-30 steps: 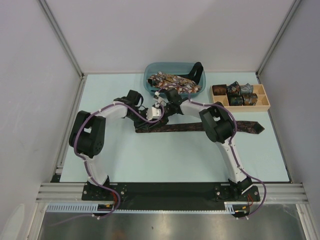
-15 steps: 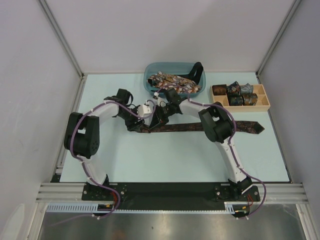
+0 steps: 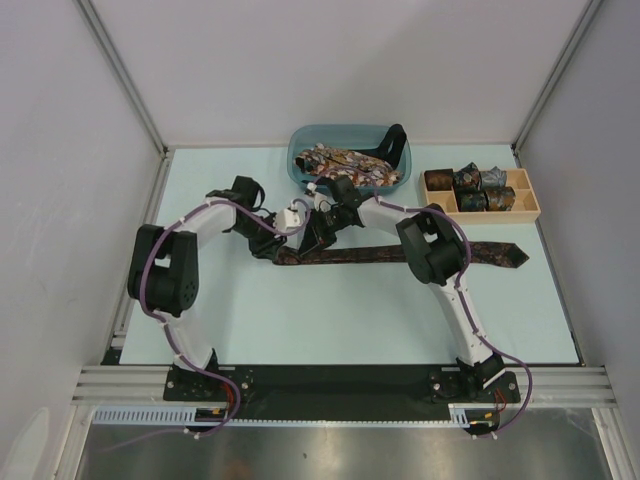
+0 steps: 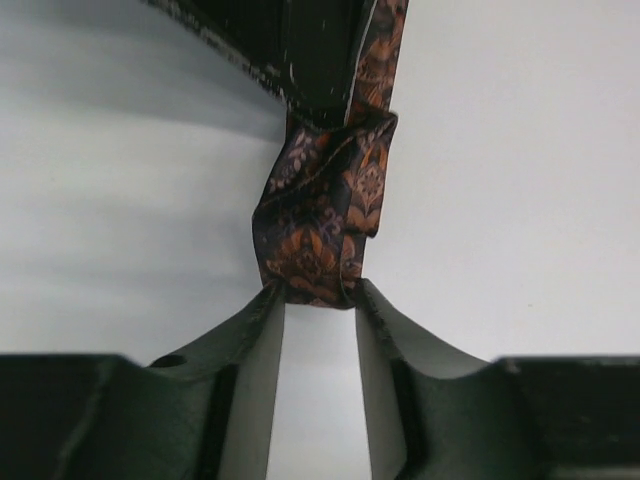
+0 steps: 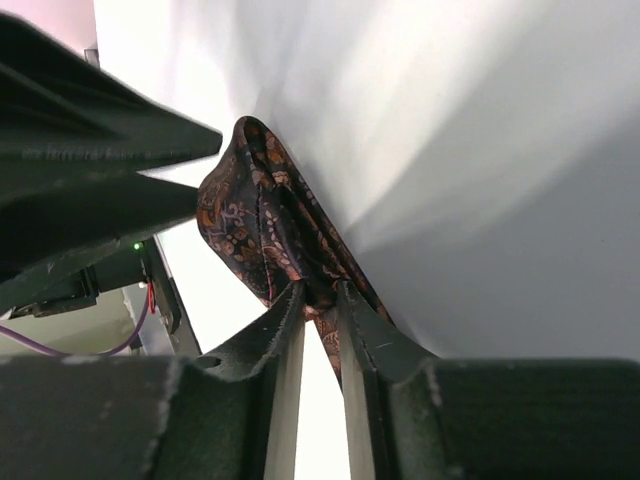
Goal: Roll the ties
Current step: Roll the tie at the center of the board.
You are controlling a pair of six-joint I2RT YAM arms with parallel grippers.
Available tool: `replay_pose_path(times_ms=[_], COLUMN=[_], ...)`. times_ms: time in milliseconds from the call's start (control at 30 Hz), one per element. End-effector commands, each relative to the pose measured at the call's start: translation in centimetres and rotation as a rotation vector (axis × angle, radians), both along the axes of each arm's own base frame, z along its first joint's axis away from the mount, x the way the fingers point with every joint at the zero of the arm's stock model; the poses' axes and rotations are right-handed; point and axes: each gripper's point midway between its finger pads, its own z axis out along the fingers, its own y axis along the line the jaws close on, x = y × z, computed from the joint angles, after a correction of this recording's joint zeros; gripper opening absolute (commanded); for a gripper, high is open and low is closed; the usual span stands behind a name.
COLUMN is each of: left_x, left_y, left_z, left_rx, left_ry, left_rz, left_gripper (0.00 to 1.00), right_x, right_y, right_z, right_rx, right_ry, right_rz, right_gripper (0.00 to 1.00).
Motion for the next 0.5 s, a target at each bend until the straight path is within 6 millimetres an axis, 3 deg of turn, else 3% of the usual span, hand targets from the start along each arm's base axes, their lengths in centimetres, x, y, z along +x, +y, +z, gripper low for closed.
replay_pose_path(times_ms=[0, 133, 333, 467], left_x=[0.1, 0.0, 0.1, 0.2], left_y=[-2.8, -4.3, -5.0, -5.4], left_z=[1.7, 1.8, 1.5, 1.8], left_rx=[-0.067, -0.076, -0.073, -0.077], left_ry=[-0.013, -0.015, -0.019, -0.034], left_rz=[-0.062, -0.083, -0.083, -0.086], left_gripper=[0.36, 0.31, 0.24, 0.22], right_x=[1.2, 1.5, 1.8, 1.7], right_y=[0.5, 0.3, -0.2, -0.6], right_z=[1.2, 1.8, 2.4, 3.1], right_rx=[0.035, 0.050, 0.064, 0.076], right_ry=[-0.072, -0.061, -0.059, -0.026], right_rz=[-0.003, -0.011, -0.023, -0.024], right_gripper=[0.26, 0.29, 0.31, 0.45])
